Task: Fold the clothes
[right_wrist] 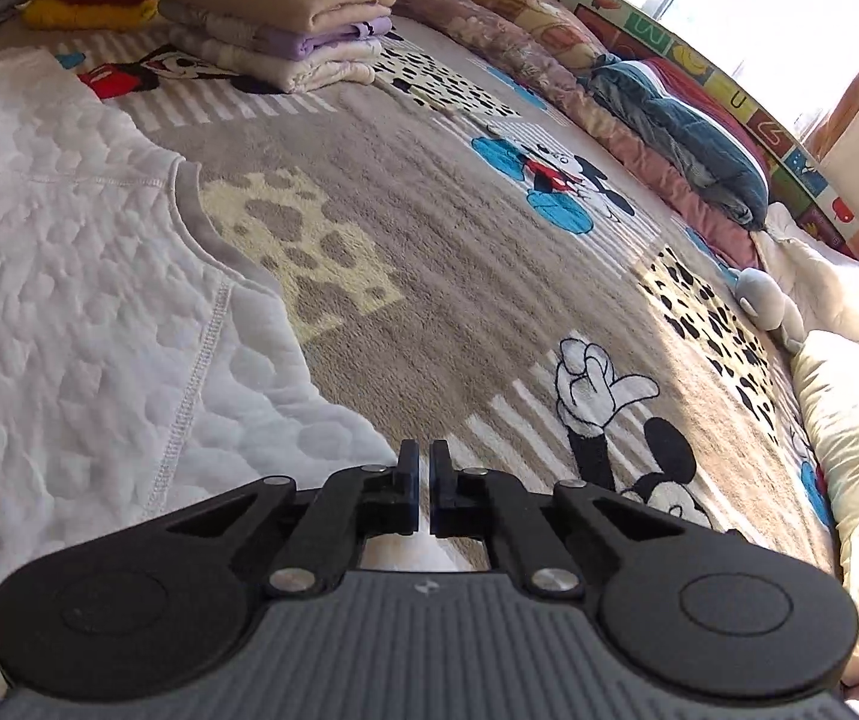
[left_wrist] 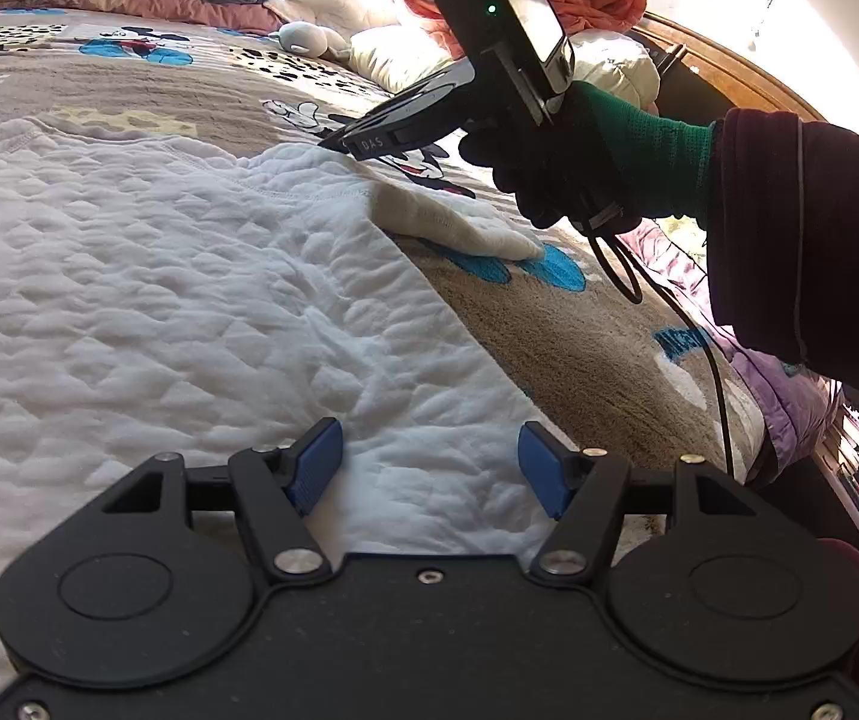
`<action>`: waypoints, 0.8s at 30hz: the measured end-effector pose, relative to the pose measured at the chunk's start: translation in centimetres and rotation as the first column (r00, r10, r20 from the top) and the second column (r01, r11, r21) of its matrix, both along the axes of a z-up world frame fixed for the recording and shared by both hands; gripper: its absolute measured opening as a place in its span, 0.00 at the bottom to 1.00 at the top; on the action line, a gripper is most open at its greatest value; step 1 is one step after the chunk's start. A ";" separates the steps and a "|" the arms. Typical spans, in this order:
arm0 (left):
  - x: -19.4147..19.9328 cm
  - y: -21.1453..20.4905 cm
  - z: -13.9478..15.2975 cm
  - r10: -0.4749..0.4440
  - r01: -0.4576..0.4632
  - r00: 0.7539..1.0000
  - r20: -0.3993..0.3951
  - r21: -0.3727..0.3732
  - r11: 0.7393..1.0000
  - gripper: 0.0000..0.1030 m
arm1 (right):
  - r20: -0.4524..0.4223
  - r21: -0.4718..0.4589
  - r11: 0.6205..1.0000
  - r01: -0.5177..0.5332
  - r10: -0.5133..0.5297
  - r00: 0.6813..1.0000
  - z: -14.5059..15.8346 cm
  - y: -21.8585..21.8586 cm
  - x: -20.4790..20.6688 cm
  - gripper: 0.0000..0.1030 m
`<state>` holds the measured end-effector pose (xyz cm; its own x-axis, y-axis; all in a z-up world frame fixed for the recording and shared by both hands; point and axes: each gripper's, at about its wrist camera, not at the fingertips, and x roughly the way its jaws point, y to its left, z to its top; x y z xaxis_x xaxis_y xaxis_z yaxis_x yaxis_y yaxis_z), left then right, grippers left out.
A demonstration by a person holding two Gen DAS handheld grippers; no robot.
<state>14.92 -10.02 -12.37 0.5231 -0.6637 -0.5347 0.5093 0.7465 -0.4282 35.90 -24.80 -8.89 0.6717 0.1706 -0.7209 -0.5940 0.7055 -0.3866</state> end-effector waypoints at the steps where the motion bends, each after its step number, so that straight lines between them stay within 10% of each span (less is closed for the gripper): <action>1: 0.0 0.1 0.0 -0.001 0.001 1.000 -0.002 -0.003 1.000 0.63 | -0.018 -0.019 0.999 0.027 -0.028 0.999 -0.6 -0.2 0.4 0.04; 6: 0.1 0.0 0.1 0.000 0.000 1.000 -0.003 -0.003 1.000 0.63 | -0.021 0.285 0.913 0.291 -0.298 0.954 2.3 -6.9 -0.4 0.19; 11: -0.1 -0.1 0.2 0.003 -0.003 1.000 -0.002 0.005 1.000 0.63 | -0.171 0.557 0.590 0.585 -0.608 0.775 3.3 -17.0 -4.6 0.43; 16: -0.5 -0.3 0.2 0.004 -0.005 1.000 0.009 0.024 1.000 0.63 | -0.351 0.614 0.333 0.716 -0.697 0.625 -0.5 -21.9 -8.5 0.56; 20: -0.6 -0.5 0.2 0.000 -0.002 1.000 0.023 0.047 0.999 0.63 | -0.448 0.639 0.213 0.739 -0.678 0.582 -3.2 -22.6 -9.4 0.57; 23: -0.5 -0.6 0.1 -0.001 0.000 1.000 0.024 0.050 0.999 0.63 | -0.456 0.666 0.206 0.717 -0.648 0.610 -3.8 -21.7 -9.2 0.56; 24: -0.5 -0.6 0.1 -0.002 0.001 1.000 0.024 0.050 0.999 0.63 | -0.458 0.674 0.204 0.710 -0.638 0.619 -3.9 -21.4 -9.2 0.40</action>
